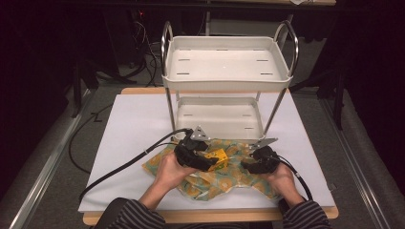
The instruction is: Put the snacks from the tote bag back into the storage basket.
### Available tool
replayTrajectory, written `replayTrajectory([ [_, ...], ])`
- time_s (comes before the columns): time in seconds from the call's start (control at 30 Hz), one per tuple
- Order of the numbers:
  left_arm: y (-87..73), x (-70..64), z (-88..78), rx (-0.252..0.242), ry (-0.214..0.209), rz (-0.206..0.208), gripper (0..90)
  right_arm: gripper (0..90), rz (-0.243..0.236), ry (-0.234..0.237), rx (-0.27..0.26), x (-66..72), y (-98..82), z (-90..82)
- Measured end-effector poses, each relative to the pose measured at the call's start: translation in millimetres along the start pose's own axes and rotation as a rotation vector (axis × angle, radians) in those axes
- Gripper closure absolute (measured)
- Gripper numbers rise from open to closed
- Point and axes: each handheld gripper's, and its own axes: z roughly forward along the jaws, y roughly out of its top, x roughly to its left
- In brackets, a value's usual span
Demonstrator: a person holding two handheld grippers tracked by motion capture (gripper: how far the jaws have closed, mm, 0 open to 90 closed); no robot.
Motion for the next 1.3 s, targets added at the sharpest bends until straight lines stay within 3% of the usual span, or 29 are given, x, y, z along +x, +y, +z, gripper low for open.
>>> replayTrajectory([
  [0.07,-1.8,-1.1,1.7,0.014,0.001,0.013,39.2,48.3,-0.003,0.002,-0.002,-0.7,-0.1,0.1],
  [0.23,-7.4,-0.6,12.6,0.03,-0.009,-0.017,39.0,48.4,-0.004,0.008,-0.007,-1.1,-0.3,0.4],
  [0.5,-17.8,-4.1,19.3,0.036,0.009,0.039,44.3,48.5,0.001,0.007,-0.013,-1.0,-1.2,0.5],
  [0.67,-17.9,-2.0,20.2,0.04,0.004,0.038,46.6,48.6,-0.001,0.018,-0.021,-2.4,-1.9,0.8],
  [0.73,-19.1,-1.7,20.0,0.047,0.006,0.062,46.7,48.5,0.0,0.012,-0.017,-1.5,-1.6,0.6],
  [1.0,-28.1,0.3,30.0,0.062,0.031,0.067,47.5,48.6,-0.001,0.009,-0.016,-1.2,-1.5,0.5],
  [1.3,-31.5,1.9,33.8,0.074,0.031,0.065,48.4,48.6,-0.001,0.009,-0.015,-1.2,-1.4,0.5],
])
